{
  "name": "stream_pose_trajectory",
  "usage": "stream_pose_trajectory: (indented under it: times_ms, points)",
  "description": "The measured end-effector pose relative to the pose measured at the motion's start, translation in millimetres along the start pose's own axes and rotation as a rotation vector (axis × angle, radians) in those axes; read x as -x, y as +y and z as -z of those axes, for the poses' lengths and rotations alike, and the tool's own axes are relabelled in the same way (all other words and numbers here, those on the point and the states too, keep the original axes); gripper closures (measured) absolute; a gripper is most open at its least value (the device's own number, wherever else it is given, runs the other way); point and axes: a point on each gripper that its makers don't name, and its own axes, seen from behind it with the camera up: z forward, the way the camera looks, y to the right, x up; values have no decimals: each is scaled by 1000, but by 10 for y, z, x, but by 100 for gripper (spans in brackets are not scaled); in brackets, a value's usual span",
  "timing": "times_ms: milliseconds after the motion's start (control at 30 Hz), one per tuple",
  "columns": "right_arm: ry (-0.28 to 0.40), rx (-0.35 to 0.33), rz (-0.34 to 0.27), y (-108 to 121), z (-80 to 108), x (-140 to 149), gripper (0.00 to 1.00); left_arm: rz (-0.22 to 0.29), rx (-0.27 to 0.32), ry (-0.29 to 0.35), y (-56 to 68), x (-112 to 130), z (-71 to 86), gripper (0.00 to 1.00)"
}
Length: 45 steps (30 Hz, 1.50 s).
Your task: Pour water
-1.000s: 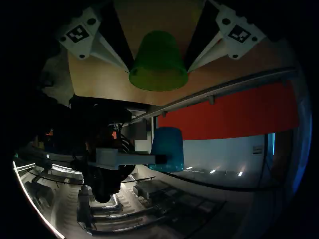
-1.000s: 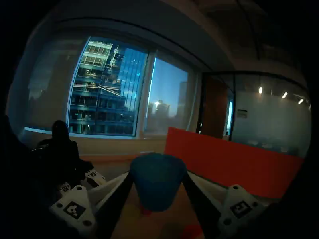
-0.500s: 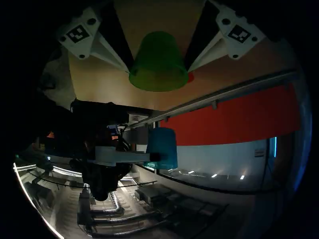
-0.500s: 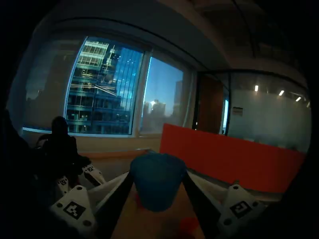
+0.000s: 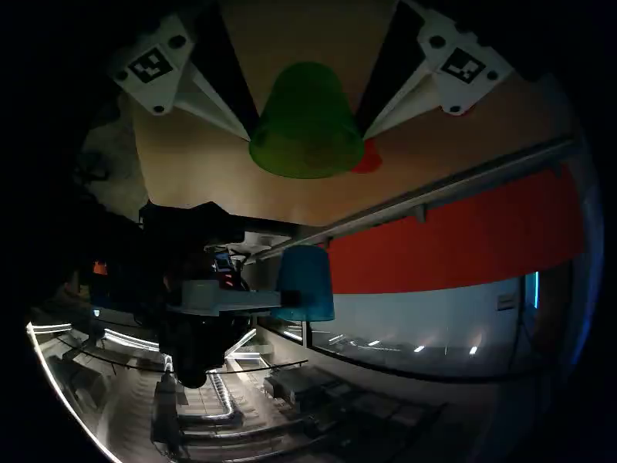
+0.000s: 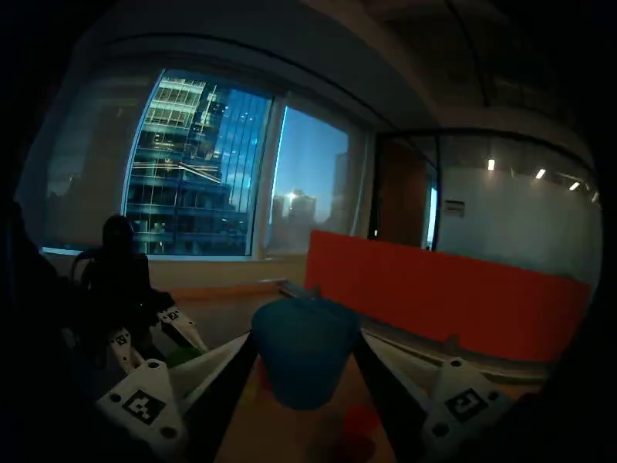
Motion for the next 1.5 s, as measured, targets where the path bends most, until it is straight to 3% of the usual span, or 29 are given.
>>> stream_pose_trajectory:
  times_ms: [600,1500]
  points:
    - [-73,-14,-7,20,98,536,11,-5,20,-82,69,331,-95,16]
    - [-265,-82,-3,-36,86,1498,10,-18,59,-276,155,918,-252,16]
